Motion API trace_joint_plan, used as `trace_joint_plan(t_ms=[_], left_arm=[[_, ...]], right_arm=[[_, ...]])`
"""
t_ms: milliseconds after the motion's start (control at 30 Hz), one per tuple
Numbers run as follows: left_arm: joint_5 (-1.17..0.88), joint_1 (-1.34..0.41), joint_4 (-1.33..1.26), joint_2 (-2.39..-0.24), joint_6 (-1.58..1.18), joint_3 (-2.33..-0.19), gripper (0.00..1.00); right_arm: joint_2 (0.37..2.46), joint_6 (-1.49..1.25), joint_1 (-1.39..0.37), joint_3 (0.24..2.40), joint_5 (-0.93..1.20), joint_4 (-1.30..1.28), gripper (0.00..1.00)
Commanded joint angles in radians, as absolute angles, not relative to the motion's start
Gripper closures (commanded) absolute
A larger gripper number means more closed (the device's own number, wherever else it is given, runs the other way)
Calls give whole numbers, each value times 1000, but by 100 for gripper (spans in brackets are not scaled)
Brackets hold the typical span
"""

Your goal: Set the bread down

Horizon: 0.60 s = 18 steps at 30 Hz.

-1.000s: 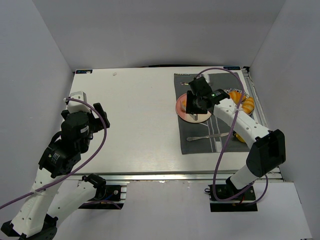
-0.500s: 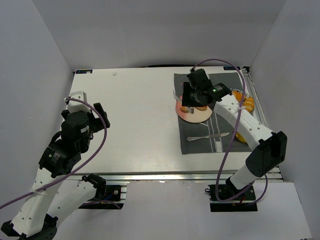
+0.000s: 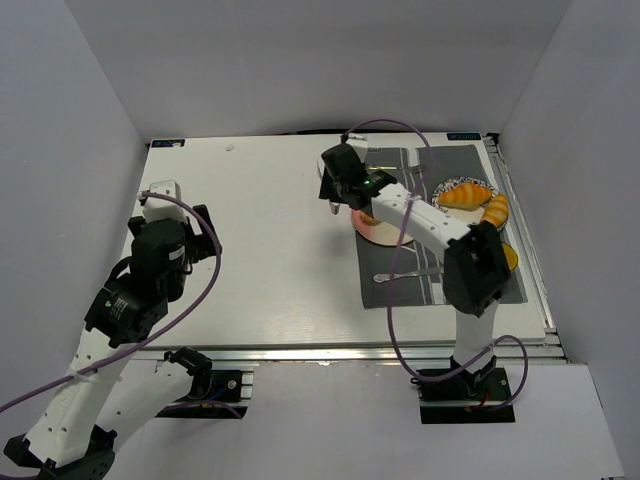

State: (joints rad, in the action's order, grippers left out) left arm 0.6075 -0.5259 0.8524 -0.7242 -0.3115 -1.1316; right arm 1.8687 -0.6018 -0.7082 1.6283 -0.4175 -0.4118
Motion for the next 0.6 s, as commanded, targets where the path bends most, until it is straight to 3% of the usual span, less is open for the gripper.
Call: trace_joint_plan(t_ms=[0,267,567], left_arm=[[624,-529,831,-732,-293,-1117,6],[629,-531,804,-744,-296,-1094,6],[647,-531,804,-747,-290,-1072,6]], right_arm=[[1985,-611,-706,1739,-514,-242,46],[2250,-594,-701,1926,-517,-170,47],[2368,-621,-663,1977,-474,-166,46]])
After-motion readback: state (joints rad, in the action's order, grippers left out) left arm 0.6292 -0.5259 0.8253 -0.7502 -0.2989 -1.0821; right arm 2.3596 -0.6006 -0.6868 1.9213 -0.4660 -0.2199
